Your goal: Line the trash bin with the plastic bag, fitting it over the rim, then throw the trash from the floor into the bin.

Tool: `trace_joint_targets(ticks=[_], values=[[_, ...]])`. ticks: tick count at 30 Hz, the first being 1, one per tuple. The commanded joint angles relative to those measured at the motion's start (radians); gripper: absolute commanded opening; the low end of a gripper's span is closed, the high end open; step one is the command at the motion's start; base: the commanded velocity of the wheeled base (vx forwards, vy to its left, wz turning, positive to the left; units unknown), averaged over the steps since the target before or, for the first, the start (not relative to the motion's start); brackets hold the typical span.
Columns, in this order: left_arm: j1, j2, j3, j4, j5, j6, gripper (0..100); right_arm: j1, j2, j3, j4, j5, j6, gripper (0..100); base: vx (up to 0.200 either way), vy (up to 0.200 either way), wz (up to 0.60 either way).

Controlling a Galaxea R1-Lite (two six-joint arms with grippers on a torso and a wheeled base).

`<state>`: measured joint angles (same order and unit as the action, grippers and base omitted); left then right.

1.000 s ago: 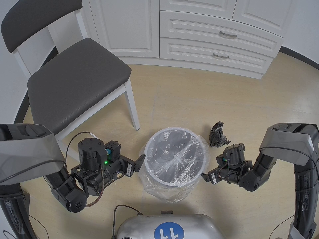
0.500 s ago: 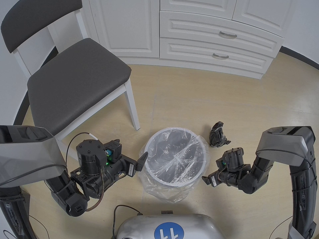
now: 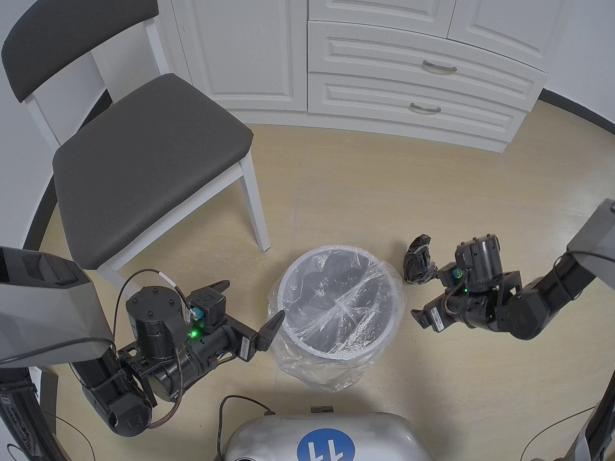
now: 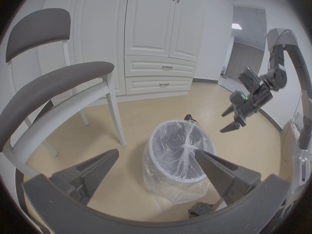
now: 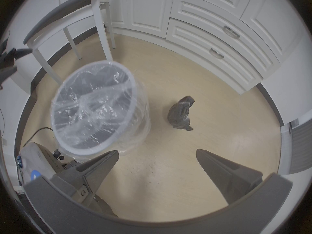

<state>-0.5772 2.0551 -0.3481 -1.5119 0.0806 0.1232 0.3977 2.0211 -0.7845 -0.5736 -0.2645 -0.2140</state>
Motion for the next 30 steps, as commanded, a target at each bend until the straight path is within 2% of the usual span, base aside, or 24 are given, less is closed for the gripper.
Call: trace_joint_targets(ticks=[1, 5, 8, 10, 11, 12, 13, 19, 26, 30], values=[[-0.016, -0.084, 0.098, -0.021, -0.010, 0.052, 100, 0.150, -0.091, -0.378, 0.363, -0.145, 0.045, 100, 0.000, 0.000, 0.00], [-0.035, -0.107, 0.136, -0.022, -0.007, 0.079, 100, 0.230, 0.016, -0.671, 0.604, -0.226, 0.143, 100, 0.000, 0.000, 0.00], [-0.039, -0.128, 0.149, -0.022, -0.007, 0.079, 100, 0.273, 0.091, -0.855, 0.748, -0.233, 0.213, 100, 0.000, 0.000, 0.00], [-0.039, -0.139, 0.156, -0.022, -0.007, 0.081, 100, 0.317, 0.173, -1.035, 0.903, -0.234, 0.283, 100, 0.000, 0.000, 0.00], [-0.039, -0.139, 0.156, -0.022, -0.007, 0.081, 100, 0.317, 0.173, -1.035, 0.903, -0.234, 0.283, 100, 0.000, 0.000, 0.00], [-0.039, -0.147, 0.158, -0.022, -0.009, 0.081, 100, 0.349, 0.254, -1.194, 1.045, -0.234, 0.335, 100, 0.000, 0.000, 0.00], [-0.039, -0.147, 0.158, -0.022, -0.009, 0.079, 100, 0.362, 0.292, -1.216, 1.103, -0.234, 0.357, 100, 0.000, 0.000, 0.00], [-0.036, -0.145, 0.155, -0.022, -0.009, 0.081, 100, 0.379, 0.409, -1.216, 1.138, -0.279, 0.364, 100, 0.000, 0.000, 0.00], [-0.036, -0.138, 0.156, -0.022, -0.009, 0.081, 100, 0.406, 0.430, -1.216, 1.078, -0.269, 0.366, 100, 0.000, 0.000, 0.00], [-0.036, -0.141, 0.158, -0.022, -0.009, 0.082, 100, 0.420, 0.450, -1.216, 1.092, -0.289, 0.375, 100, 0.000, 0.000, 0.00]])
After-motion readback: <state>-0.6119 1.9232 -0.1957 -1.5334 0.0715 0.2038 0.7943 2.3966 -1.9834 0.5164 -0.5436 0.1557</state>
